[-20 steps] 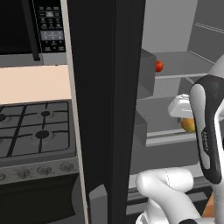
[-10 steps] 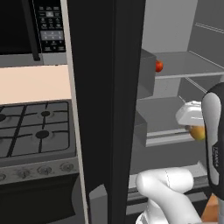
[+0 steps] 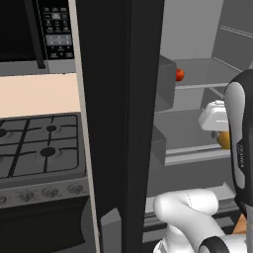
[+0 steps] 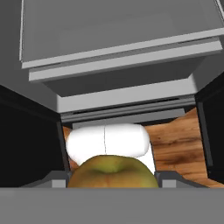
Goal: Pick up both apples from the fridge and place them inside the tupperware on the counter.
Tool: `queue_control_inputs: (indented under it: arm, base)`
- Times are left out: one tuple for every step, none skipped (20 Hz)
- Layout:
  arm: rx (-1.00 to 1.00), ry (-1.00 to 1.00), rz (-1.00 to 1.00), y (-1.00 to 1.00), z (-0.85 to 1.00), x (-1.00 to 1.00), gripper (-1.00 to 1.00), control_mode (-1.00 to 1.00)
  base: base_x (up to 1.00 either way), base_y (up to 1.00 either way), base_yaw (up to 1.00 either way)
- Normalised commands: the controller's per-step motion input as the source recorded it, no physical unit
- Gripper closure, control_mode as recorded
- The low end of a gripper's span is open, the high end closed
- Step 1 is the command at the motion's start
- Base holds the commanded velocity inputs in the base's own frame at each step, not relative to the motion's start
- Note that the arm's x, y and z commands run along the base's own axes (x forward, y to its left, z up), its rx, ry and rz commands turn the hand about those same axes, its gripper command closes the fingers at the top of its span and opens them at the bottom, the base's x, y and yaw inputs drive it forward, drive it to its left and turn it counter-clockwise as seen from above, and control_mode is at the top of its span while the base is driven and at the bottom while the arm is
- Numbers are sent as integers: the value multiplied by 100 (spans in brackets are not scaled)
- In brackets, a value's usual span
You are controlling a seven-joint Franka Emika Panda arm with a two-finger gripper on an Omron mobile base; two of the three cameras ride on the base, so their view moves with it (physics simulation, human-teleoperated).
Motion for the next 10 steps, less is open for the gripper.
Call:
queue_control_inputs:
  arm:
    - [-2,2,0,0,11,-11,100,-100]
    - [0,0,0,0,0,-26,100,-100]
    - [0,0,0,0,0,0,100,100]
    - [0,0,0,0,0,0,100,100]
    - [0,0,0,0,0,0,100,100]
    - [0,0,0,0,0,0,100,100]
    - [0,0,0,0,0,0,100,100]
    - [0,0,0,0,0,0,100,100]
    - [0,0,0,0,0,0,100,100]
    - [0,0,0,0,0,0,100,100]
  base:
    - [0,0,0]
    - [0,0,0]
    - [-44,1,0]
    - [-70,3,0]
    - [-72,11,0]
    - [-80,16,0]
    - [-87,21,0]
    - [-89,24,0]
    - [-93,28,0]
    - [-96,33,0]
